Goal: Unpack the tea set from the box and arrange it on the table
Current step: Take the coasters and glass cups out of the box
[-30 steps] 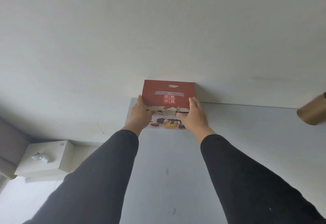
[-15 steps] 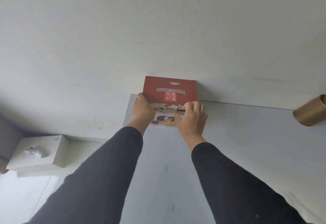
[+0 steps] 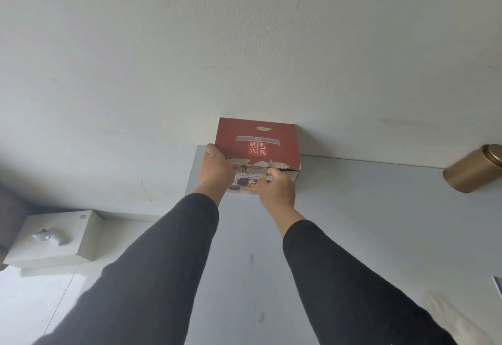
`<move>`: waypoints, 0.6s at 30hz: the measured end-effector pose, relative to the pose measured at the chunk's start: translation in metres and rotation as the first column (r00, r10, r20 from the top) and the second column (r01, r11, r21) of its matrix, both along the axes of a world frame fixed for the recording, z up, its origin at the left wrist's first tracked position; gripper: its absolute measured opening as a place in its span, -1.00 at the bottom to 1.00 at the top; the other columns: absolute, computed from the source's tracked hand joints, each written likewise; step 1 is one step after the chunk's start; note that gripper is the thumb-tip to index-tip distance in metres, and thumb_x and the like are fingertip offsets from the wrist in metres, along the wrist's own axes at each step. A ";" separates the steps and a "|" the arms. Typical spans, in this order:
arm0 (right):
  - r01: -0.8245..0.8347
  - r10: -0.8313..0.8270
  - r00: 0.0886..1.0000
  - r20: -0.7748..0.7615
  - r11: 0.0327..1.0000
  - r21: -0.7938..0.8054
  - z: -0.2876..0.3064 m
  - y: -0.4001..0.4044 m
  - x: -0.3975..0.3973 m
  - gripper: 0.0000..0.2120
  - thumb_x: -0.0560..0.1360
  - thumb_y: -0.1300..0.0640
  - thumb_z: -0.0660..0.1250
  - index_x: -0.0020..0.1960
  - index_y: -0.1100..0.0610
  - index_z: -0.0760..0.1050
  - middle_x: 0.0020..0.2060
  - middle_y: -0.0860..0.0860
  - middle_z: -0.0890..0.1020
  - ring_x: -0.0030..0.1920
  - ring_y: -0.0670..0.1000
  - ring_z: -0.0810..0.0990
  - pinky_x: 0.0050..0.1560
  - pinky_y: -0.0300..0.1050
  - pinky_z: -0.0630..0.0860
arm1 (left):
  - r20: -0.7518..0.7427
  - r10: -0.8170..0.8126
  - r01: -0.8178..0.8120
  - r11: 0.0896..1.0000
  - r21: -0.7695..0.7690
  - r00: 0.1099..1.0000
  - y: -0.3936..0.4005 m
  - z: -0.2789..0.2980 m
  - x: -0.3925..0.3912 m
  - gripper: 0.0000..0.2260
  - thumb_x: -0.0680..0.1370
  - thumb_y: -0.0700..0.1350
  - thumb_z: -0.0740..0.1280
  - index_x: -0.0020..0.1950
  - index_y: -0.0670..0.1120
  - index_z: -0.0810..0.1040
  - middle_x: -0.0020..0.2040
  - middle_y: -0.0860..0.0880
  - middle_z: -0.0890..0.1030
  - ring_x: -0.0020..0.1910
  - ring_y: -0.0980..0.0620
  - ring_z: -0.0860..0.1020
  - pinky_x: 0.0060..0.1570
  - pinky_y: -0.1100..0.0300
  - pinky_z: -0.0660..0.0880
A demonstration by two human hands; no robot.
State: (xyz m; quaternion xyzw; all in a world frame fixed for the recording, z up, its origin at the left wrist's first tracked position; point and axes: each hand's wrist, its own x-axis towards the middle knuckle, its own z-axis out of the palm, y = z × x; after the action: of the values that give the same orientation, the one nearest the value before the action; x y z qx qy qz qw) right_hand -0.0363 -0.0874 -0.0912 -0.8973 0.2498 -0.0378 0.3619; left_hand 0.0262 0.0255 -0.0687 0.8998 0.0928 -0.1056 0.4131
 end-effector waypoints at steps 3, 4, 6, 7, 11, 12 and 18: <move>0.132 -0.126 0.991 -0.039 0.913 0.386 0.004 0.005 -0.001 -0.67 0.51 0.16 0.22 0.27 0.12 0.47 -0.02 0.01 0.53 -0.07 0.04 0.50 -0.07 -0.14 0.44 | -0.006 -0.002 0.002 1.000 -0.011 1.000 -0.001 0.001 0.000 -0.56 0.53 -0.19 0.38 0.31 -0.20 0.25 0.24 -0.14 0.44 0.19 -0.13 0.47 0.03 0.09 0.42; 0.151 -0.139 0.989 -0.058 0.884 0.443 0.004 0.002 -0.003 -0.71 0.50 0.17 0.21 0.21 0.09 0.49 -0.05 -0.01 0.51 -0.11 0.03 0.49 -0.10 -0.13 0.44 | -0.013 -0.006 0.005 1.000 -0.019 1.000 0.000 0.001 0.000 -0.56 0.52 -0.20 0.39 0.31 -0.20 0.25 0.24 -0.14 0.44 0.19 -0.13 0.46 0.03 0.10 0.41; 0.128 -0.111 0.992 -0.064 0.881 0.455 0.004 -0.007 -0.003 -0.77 0.49 0.18 0.19 0.07 0.08 0.55 -0.14 -0.02 0.52 -0.16 0.03 0.47 -0.11 -0.10 0.45 | -0.024 -0.010 0.009 0.999 -0.040 1.000 0.001 0.001 0.002 -0.53 0.51 -0.19 0.40 0.32 -0.19 0.25 0.25 -0.14 0.43 0.17 -0.11 0.46 0.04 0.12 0.41; 0.114 -0.106 0.993 -0.045 0.895 0.431 0.005 -0.010 -0.003 -0.82 0.47 0.19 0.19 -0.05 0.10 0.56 -0.21 -0.02 0.52 -0.18 0.04 0.46 -0.14 -0.11 0.43 | -0.029 -0.008 0.006 0.998 -0.058 1.000 0.003 0.002 0.002 -0.51 0.50 -0.18 0.42 0.32 -0.19 0.25 0.25 -0.13 0.43 0.13 -0.09 0.45 0.01 0.15 0.41; 0.303 -0.375 0.916 0.140 0.878 0.369 0.012 -0.017 0.001 -0.82 0.39 0.10 0.25 -0.33 0.17 0.41 -0.17 0.10 0.44 -0.18 0.11 0.42 -0.26 -0.16 0.29 | -0.061 0.041 -0.053 0.977 -0.208 0.997 0.010 0.003 0.004 -0.44 0.47 -0.10 0.46 0.36 -0.14 0.26 0.04 -0.02 0.48 -0.12 0.04 0.44 -0.28 0.28 0.37; 0.364 -0.445 0.881 0.164 0.856 0.367 0.015 -0.020 0.002 -0.83 0.39 0.07 0.26 -0.24 0.19 0.45 -0.10 0.10 0.44 -0.11 0.11 0.45 -0.23 -0.16 0.30 | -0.065 0.052 -0.066 0.971 -0.228 0.997 0.012 0.003 0.003 -0.45 0.48 -0.06 0.45 0.35 -0.13 0.26 -0.02 0.02 0.47 -0.16 0.06 0.45 -0.31 0.27 0.36; 0.366 -0.395 0.915 -0.086 0.718 0.593 0.019 -0.032 0.008 -0.41 0.47 -0.13 0.22 0.42 0.09 0.27 0.32 0.06 0.44 0.27 0.13 0.43 0.25 0.09 0.39 | -0.136 0.071 -0.115 0.930 -0.349 0.988 0.014 -0.002 0.002 -0.52 0.55 0.13 0.29 0.34 -0.12 0.31 0.09 -0.05 0.51 0.01 -0.02 0.48 -0.04 0.11 0.40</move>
State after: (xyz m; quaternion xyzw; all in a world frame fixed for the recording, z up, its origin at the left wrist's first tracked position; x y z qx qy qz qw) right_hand -0.0278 -0.1195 -0.0724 -0.6653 0.4191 -0.0518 0.6157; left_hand 0.0279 0.0398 -0.0706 0.7967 0.1396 -0.1551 0.5671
